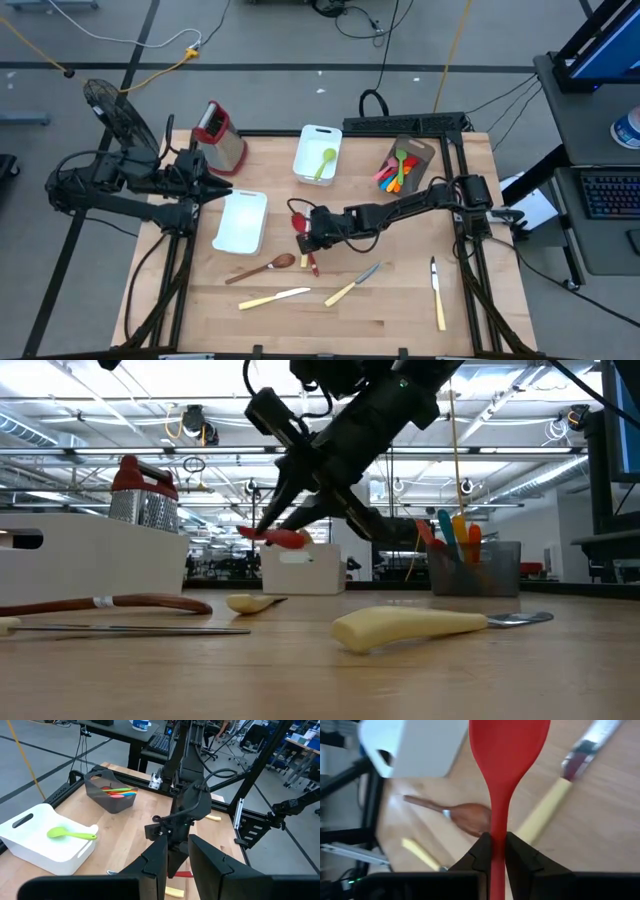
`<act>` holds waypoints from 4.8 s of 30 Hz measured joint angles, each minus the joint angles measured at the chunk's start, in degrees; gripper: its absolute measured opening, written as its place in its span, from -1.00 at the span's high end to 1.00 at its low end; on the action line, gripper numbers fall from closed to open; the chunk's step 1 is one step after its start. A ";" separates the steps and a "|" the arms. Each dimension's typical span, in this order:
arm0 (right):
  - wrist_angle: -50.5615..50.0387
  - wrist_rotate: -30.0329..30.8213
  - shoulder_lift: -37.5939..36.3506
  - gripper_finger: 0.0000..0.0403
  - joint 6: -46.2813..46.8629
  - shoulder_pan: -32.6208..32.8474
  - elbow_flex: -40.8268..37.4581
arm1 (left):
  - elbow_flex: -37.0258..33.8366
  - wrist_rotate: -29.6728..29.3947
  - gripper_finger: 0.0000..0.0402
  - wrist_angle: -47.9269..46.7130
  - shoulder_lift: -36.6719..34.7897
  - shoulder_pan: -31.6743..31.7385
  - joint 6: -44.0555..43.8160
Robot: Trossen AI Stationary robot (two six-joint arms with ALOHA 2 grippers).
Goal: Pick & Place Kitchen Items
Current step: Put the red serving spoon into the top white bin, then put the brown serving spoon into the top white bin
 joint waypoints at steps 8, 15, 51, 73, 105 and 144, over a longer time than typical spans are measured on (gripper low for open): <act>5.83 -1.49 -3.26 0.88 -1.28 -1.12 0.16 | 0.00 0.00 0.60 0.00 -0.01 0.01 0.11; 8.06 -1.93 -9.03 0.88 -3.65 -6.62 0.11 | 0.00 0.00 0.60 0.04 -0.02 0.00 0.42; 2.07 -43.44 -5.08 0.86 17.77 -42.63 0.24 | -0.02 -1.49 0.60 0.24 4.80 0.00 1.85; 11.39 -39.89 -0.84 0.51 23.43 -42.90 0.11 | -0.02 -1.44 0.60 0.50 4.77 0.01 1.62; 25.18 -20.34 -19.86 0.99 -28.62 -20.63 0.04 | -0.02 10.64 0.60 -0.18 6.08 -3.02 3.93; -1.76 12.28 -57.92 0.98 -50.54 5.22 -18.55 | 0.00 2.89 0.60 -9.37 31.57 -27.05 -21.42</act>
